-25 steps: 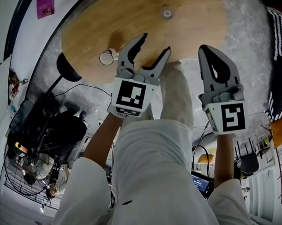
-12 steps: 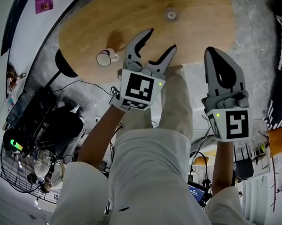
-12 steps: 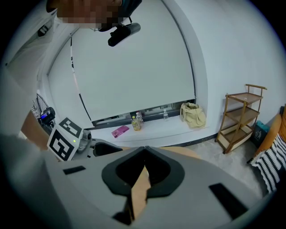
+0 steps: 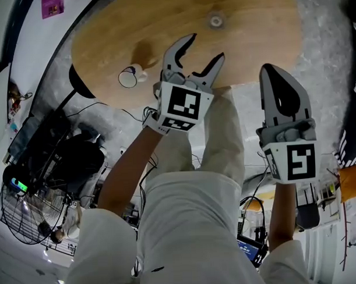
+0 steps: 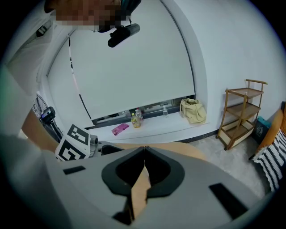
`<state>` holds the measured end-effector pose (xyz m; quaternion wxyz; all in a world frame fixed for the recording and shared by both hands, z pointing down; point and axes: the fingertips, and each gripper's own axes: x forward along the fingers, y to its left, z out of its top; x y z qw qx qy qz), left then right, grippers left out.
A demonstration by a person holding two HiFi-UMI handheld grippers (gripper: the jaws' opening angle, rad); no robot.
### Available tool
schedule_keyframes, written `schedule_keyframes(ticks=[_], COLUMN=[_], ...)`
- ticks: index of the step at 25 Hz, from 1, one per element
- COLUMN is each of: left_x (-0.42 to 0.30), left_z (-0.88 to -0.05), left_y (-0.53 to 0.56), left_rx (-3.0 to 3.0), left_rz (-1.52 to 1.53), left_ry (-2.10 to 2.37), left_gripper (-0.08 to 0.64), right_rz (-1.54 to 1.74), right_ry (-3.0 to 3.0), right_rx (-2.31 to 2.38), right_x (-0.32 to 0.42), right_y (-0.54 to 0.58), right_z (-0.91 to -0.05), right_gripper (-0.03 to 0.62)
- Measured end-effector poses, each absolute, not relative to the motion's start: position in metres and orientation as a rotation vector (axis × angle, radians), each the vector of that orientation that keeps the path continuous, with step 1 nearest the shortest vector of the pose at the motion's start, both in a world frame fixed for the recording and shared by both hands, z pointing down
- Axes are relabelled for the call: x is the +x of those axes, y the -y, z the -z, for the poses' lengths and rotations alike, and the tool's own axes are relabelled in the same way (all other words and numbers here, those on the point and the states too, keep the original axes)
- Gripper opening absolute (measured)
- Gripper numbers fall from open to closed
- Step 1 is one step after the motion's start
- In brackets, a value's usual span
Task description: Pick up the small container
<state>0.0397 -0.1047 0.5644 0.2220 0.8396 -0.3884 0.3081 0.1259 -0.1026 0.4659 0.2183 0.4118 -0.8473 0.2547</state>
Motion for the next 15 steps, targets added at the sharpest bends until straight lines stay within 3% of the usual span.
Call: schedule_keyframes(ticks=[15], left_x=[0.035], left_z=[-0.631], left_y=[0.114], left_rx=[2.317], left_rz=[-0.987], left_ry=[1.036], left_gripper=[0.310], right_rz=[-0.769], right_ry=[2.333], right_rx=[1.143], right_x=[0.126], right_y=[0.100], right_z=[-0.493], right_gripper=[0.012])
